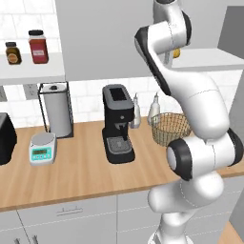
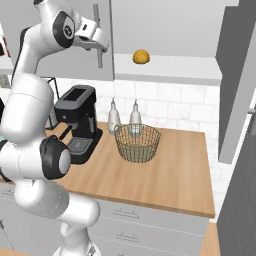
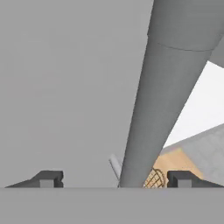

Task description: Open the cabinet, pick up the bread from the cabinet and place it in the basket. Then move the basket to the dining counter.

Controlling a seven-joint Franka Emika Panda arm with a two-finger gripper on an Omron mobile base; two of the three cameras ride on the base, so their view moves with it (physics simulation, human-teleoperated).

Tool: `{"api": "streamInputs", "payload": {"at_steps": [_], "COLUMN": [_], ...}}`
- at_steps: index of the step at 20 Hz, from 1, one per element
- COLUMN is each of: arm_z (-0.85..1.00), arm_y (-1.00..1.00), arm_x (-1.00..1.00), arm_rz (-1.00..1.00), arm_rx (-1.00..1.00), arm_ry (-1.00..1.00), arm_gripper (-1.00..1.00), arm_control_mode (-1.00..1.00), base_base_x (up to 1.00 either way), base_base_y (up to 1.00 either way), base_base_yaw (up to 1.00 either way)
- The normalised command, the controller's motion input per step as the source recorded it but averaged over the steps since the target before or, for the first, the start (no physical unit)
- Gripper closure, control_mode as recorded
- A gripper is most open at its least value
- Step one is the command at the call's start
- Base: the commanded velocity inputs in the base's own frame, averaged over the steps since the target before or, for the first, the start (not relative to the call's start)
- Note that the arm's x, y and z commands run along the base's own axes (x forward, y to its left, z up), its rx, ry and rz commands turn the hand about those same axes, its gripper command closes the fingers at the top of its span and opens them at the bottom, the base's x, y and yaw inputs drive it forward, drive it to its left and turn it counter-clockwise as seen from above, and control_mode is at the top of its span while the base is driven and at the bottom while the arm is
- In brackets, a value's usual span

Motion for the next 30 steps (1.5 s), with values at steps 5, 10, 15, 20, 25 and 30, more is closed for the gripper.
{"api": "streamInputs", "payload": {"at_steps": [5, 10, 15, 20, 25, 30], "arm_z": [0.0, 0.0, 0.01, 0.02, 0.0, 0.05], "arm_y": [-0.53, -0.08, 0.15, 0.29, 0.37, 0.14], "arm_x": [-0.01, 0.12, 0.34, 0.19, 0.15, 0.03], "arm_rz": [0.1, 0.13, 0.09, 0.01, 0.0, 0.0], "arm_rx": [0.13, 0.03, -0.03, -0.08, -0.02, 0.0], "arm_ry": [-0.24, -0.13, 0.0, 0.0, -0.03, -0.07], "arm_gripper": [-1.0, -1.0, -1.0, -1.0, -1.0, -1.0], "arm_control_mode": [-1.0, -1.0, -1.0, -1.0, -1.0, -1.0], "base_base_x": [0.0, 0.0, 0.0, 0.0, 0.0, 0.0], "base_base_y": [0.0, 0.0, 0.0, 0.0, 0.0, 0.0], "base_base_yaw": [0.0, 0.0, 0.0, 0.0, 0.0, 0.0]}}
